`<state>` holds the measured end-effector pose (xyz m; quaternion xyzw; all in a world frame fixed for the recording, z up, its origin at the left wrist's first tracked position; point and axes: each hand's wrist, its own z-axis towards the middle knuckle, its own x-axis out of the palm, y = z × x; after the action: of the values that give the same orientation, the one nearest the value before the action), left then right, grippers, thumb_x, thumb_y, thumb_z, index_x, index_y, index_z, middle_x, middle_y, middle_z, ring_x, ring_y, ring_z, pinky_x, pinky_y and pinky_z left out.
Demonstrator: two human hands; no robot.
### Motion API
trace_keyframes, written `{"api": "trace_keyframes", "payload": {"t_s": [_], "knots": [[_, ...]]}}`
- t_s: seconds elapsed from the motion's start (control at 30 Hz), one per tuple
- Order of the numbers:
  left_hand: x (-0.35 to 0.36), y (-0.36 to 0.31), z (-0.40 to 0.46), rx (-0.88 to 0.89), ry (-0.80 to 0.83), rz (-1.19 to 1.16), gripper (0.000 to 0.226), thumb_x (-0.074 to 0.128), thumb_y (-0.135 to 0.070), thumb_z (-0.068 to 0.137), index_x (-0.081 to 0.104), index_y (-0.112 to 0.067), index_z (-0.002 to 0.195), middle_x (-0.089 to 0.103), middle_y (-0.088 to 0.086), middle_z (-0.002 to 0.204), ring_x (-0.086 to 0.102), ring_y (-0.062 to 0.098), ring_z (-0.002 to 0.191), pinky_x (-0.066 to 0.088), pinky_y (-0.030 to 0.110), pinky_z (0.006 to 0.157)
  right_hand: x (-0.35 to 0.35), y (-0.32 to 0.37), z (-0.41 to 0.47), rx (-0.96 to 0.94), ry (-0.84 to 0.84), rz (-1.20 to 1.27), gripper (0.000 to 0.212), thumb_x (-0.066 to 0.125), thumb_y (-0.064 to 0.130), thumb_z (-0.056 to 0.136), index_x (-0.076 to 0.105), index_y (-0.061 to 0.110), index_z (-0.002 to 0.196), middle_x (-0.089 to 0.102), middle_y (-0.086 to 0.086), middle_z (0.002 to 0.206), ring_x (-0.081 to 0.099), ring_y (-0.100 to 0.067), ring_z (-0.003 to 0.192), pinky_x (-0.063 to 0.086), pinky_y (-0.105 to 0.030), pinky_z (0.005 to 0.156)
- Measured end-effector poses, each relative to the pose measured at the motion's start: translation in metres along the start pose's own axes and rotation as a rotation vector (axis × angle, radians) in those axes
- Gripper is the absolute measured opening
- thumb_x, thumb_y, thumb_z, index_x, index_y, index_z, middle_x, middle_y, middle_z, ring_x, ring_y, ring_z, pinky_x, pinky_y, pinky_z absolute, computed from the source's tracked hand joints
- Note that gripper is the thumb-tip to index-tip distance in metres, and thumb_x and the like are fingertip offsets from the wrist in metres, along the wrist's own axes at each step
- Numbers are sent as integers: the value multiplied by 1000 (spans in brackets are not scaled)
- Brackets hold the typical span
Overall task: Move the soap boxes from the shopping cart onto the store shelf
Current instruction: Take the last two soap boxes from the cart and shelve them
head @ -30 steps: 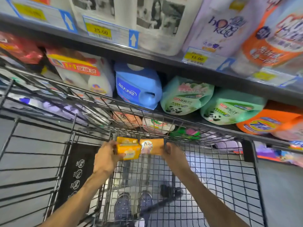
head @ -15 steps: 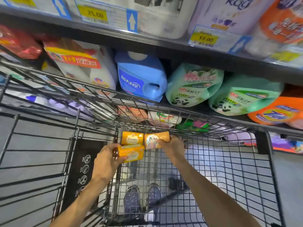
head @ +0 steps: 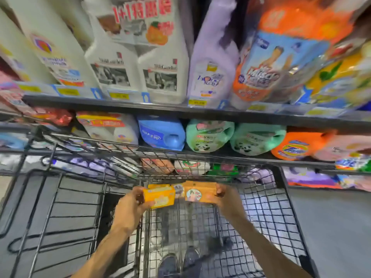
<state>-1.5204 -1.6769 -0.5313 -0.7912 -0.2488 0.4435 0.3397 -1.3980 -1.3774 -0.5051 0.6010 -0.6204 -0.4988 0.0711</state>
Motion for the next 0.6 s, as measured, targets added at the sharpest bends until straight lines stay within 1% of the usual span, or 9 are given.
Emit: {"api": "trace_keyframes", "payload": {"t_s": [0.07, 0.13, 0.17, 0.23, 0.27, 0.33, 0.43, 0.5, 0.6], "knots": [[-11, -34, -9, 56, 31, -69, 43, 91, -29, 70, 66, -39, 103, 76, -5, 89, 73, 19, 85, 59, 46, 82, -33, 17, -27, 10, -60, 125, 30, 53, 2, 97, 59, 23, 77, 58, 7, 64, 58, -4, 50, 38, -11, 43], [-20, -70, -17, 110, 52, -121, 47, 89, -37, 63, 65, -51, 101, 76, 1, 91, 73, 23, 87, 58, 45, 83, -67, 29, -52, -30, -68, 194, 27, 59, -4, 93, 61, 18, 78, 65, 5, 61, 65, -5, 59, 44, -14, 50], [-24, -90, -21, 141, 80, -141, 50, 90, -33, 62, 66, -52, 101, 76, 6, 93, 72, 26, 88, 58, 45, 84, -85, 34, -65, -66, -57, 205, 29, 65, -10, 87, 62, 18, 80, 69, 7, 61, 67, -3, 62, 47, -13, 53], [-29, -130, -30, 205, 147, -158, 53, 92, -15, 68, 69, -41, 107, 71, 21, 101, 67, 29, 92, 58, 43, 85, -123, 42, -94, -116, -86, 253, 32, 70, -18, 79, 64, 12, 88, 71, 6, 64, 68, -1, 63, 51, -13, 56], [-30, -153, -38, 231, 203, -166, 47, 89, -14, 72, 70, -30, 112, 70, 21, 104, 66, 27, 95, 58, 35, 86, -143, 44, -108, -140, -123, 260, 30, 72, -17, 77, 65, 8, 93, 71, 4, 68, 68, -5, 66, 53, -16, 58], [-30, -198, -54, 309, 258, -109, 42, 85, -24, 80, 66, -17, 117, 70, 5, 109, 65, 18, 98, 55, 16, 82, -184, 51, -141, -175, -202, 251, 32, 78, -10, 75, 65, 4, 101, 72, 4, 75, 68, -10, 72, 54, -19, 62], [-26, -267, -79, 461, 273, -77, 55, 83, -50, 74, 65, -22, 118, 71, -4, 104, 67, 11, 96, 57, 32, 86, -245, 56, -190, -207, -319, 252, 36, 77, -8, 77, 64, 1, 109, 76, -2, 91, 71, -6, 81, 54, -16, 72], [-17, -310, -93, 569, 266, -48, 68, 75, -71, 63, 65, -26, 112, 72, -9, 91, 68, 3, 87, 57, 32, 80, -281, 57, -223, -217, -409, 237, 39, 80, -3, 77, 65, 3, 113, 76, -6, 99, 72, -10, 88, 56, -22, 79], [7, -372, -115, 708, 316, 9, 66, 83, -63, 65, 66, -24, 115, 72, -10, 94, 66, 1, 91, 53, 19, 78, -333, 47, -271, -215, -549, 255, 40, 84, 4, 75, 67, 13, 110, 77, -2, 96, 71, -8, 87, 55, -24, 79]]}}
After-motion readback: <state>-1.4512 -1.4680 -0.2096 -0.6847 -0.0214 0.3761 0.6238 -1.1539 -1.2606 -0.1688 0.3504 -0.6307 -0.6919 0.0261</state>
